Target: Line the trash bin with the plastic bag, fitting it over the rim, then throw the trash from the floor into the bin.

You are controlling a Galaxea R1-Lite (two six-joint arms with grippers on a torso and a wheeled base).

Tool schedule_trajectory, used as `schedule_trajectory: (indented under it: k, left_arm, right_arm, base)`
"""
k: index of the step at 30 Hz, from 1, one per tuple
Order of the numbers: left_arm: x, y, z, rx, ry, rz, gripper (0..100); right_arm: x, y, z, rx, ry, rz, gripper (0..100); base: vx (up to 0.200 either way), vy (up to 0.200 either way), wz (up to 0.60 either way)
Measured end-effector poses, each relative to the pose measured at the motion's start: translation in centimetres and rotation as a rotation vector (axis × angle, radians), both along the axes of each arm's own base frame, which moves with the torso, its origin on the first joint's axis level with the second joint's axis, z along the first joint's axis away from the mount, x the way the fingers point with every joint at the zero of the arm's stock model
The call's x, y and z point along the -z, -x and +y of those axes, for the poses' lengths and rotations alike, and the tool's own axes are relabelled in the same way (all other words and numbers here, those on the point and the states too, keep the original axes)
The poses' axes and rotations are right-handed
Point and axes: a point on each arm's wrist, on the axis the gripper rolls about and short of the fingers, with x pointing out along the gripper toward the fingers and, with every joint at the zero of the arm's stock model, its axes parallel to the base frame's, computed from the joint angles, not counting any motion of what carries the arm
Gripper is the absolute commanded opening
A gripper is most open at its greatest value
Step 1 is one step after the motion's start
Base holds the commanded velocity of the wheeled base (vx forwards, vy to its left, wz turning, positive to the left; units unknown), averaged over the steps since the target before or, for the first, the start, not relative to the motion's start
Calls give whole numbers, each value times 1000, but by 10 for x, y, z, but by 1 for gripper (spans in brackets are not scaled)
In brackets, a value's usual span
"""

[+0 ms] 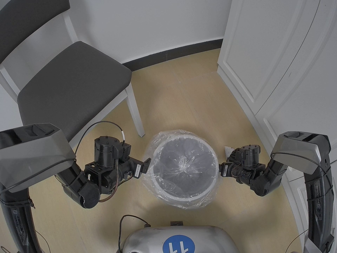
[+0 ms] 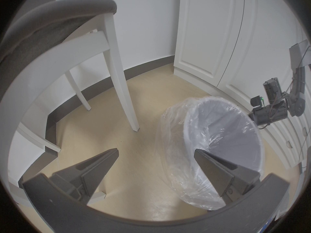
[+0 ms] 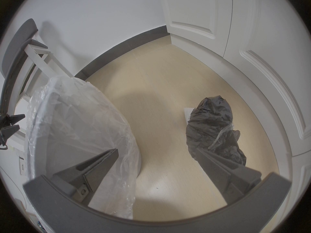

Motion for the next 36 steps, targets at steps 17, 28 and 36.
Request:
schedule_trajectory:
  k: [17,28,36]
  left_arm:
    - [51,-37,5,-70,11,76,100]
    - [90,-54,1,-99,8,115,100]
    - [104,-61,0,-152,-17,110,100]
  right_arm:
    - [-11,7,0,-8,2,-11,100]
    - [-17,12,2,-18,5,-15,100]
    - [-22,14,-1,-24,30,-21,100]
  base:
    - [0,0,0]
    - [0,0,0]
    - [0,0,0]
